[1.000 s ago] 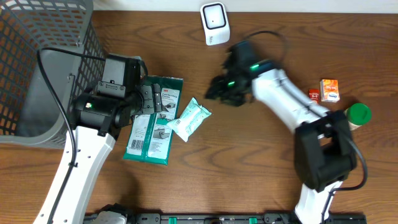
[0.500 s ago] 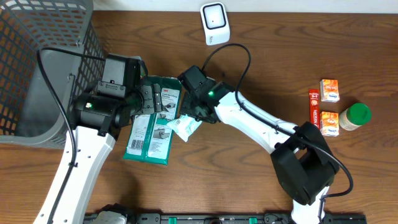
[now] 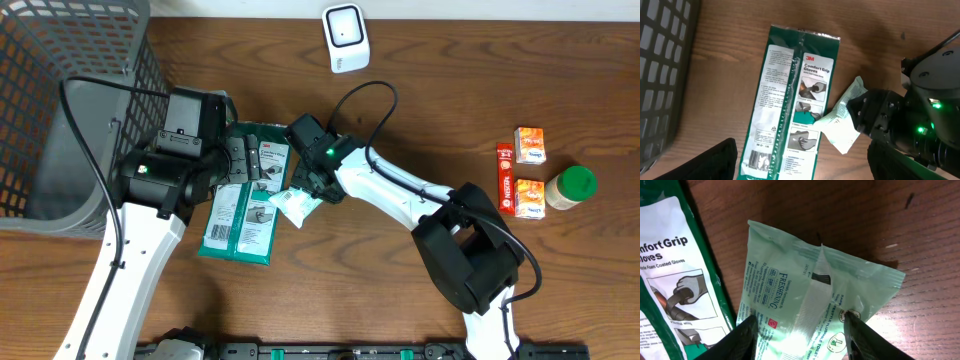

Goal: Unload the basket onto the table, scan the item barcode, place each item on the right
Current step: 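Move the right gripper left to the mint wipes pack, then lower the right gripper onto the mint wipes pack and close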

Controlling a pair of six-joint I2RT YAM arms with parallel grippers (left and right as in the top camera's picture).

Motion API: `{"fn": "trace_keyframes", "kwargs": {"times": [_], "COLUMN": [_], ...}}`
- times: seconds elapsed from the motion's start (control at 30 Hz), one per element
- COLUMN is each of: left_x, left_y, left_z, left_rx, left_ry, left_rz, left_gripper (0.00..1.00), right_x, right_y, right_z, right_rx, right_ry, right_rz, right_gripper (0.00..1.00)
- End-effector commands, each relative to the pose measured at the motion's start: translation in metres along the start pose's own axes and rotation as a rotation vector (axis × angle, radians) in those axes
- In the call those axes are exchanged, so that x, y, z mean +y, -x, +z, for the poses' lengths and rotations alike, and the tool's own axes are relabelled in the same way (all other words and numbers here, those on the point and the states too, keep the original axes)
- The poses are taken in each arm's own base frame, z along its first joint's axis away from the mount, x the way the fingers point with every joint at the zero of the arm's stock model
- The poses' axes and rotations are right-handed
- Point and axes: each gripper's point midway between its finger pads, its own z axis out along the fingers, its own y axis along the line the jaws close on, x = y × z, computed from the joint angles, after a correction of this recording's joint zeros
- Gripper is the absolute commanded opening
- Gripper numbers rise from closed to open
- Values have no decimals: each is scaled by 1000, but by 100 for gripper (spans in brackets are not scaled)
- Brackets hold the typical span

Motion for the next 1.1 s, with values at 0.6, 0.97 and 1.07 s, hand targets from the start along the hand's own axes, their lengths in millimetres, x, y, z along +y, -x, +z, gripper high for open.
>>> {"fn": "trace_keyframes", "kwargs": {"times": [0.6,0.97,1.07], "left_x": [3,3,3], "left_y": [5,5,5], "left_z": [-2,-2,-2], "left_rx": [-12,-12,-12], "left_ry": [13,12,12], "left_rz": [9,9,9], "left_gripper": [84,84,84], "right_x": [-120,-94,-96], "right_y": [76,95,98], "right_z": [-19,-61,-79], "right_rx": [65,178,173], "right_ry": [-233,31,30], "right_rz": [-139,-184,-170], "right_gripper": [31,48,54]}}
